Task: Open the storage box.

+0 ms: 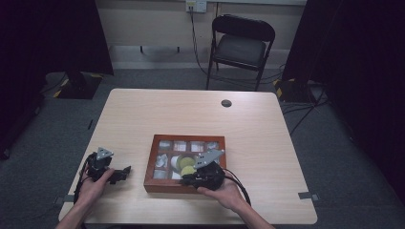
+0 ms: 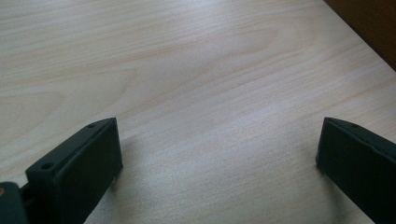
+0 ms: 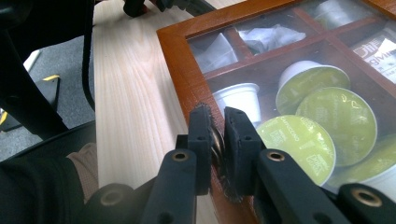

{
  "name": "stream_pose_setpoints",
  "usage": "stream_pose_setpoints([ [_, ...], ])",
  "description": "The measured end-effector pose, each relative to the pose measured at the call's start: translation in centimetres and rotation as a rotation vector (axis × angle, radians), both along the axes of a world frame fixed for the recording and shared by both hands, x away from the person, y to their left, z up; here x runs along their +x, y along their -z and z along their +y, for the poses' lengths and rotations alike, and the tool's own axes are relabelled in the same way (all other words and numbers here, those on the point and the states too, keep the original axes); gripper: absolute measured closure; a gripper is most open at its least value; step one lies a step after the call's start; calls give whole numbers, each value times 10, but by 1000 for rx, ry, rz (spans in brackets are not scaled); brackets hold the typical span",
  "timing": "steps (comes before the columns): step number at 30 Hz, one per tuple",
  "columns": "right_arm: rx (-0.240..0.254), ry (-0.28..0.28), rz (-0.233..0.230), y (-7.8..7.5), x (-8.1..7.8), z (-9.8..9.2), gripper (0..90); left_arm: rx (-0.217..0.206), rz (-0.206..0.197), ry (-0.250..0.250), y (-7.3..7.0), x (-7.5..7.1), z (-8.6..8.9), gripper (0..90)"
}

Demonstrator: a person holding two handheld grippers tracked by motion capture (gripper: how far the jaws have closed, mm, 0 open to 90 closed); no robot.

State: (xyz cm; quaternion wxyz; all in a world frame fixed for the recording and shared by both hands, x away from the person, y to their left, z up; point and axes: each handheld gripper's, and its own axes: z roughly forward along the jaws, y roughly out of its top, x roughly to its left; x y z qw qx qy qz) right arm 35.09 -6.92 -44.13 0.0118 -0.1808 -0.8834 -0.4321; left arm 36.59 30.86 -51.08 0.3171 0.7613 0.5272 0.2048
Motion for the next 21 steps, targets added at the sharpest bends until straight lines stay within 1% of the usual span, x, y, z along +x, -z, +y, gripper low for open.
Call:
stream_pose_setpoints([
  [5, 2, 1, 9, -2, 1, 0, 813, 1, -1, 0, 0, 0, 0, 0],
  [16, 49, 5, 8, -14, 3, -2, 815, 0, -1, 1, 0, 0, 0, 0],
  [21, 50, 11, 13, -15, 3, -2, 814, 1, -1, 0, 0, 0, 0, 0],
])
